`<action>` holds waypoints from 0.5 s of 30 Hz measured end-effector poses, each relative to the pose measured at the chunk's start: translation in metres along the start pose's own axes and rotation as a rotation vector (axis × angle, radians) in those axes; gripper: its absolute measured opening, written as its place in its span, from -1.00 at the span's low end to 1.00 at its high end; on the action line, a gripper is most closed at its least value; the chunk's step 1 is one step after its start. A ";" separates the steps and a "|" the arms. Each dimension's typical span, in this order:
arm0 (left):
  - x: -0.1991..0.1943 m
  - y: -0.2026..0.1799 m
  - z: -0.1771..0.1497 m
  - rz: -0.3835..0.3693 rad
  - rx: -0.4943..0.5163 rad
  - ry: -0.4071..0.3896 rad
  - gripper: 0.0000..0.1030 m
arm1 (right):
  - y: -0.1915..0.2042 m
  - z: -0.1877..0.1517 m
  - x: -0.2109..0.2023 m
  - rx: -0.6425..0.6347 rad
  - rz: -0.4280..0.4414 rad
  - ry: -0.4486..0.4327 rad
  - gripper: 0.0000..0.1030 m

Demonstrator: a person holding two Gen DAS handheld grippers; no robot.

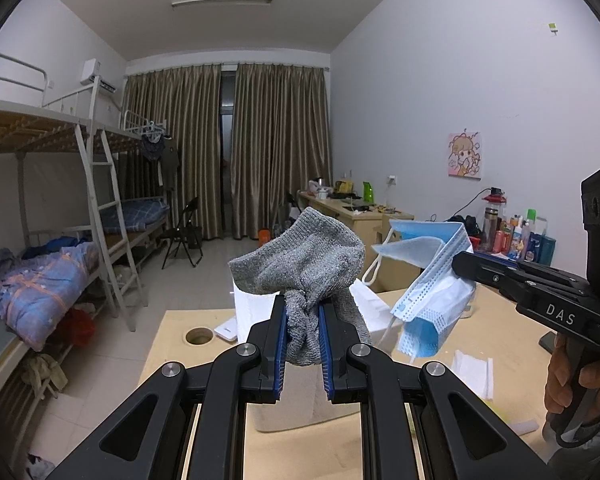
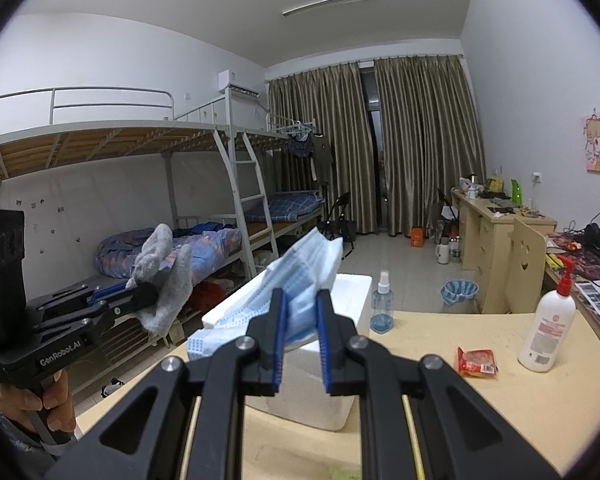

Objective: Organize soft objects
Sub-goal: 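Carry the sock and mask over the white foam box with both grippers, then open the left gripper to drop the grey sock into the foam box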

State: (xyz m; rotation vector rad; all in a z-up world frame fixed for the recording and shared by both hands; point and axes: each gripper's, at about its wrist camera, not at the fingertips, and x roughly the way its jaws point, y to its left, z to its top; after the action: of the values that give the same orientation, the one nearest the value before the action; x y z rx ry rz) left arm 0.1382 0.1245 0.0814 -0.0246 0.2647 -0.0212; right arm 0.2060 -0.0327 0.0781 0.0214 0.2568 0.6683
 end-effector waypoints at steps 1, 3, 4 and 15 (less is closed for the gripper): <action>0.003 0.001 0.002 0.000 0.000 0.000 -0.70 | -0.001 0.000 0.002 0.001 0.000 0.004 -0.65; 0.008 0.002 0.005 -0.004 0.000 0.002 -0.70 | -0.003 0.003 0.008 0.004 0.004 0.012 -0.65; 0.013 0.002 0.007 -0.005 -0.002 0.004 -0.70 | -0.003 0.004 0.011 0.004 0.004 0.016 -0.65; 0.055 0.009 0.013 -0.042 -0.010 0.060 -0.70 | -0.005 0.008 0.045 -0.003 0.014 0.082 -0.66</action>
State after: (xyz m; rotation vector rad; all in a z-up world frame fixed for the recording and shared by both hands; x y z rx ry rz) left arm 0.1951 0.1322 0.0791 -0.0395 0.3244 -0.0620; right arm 0.2451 -0.0089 0.0747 -0.0070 0.3354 0.6847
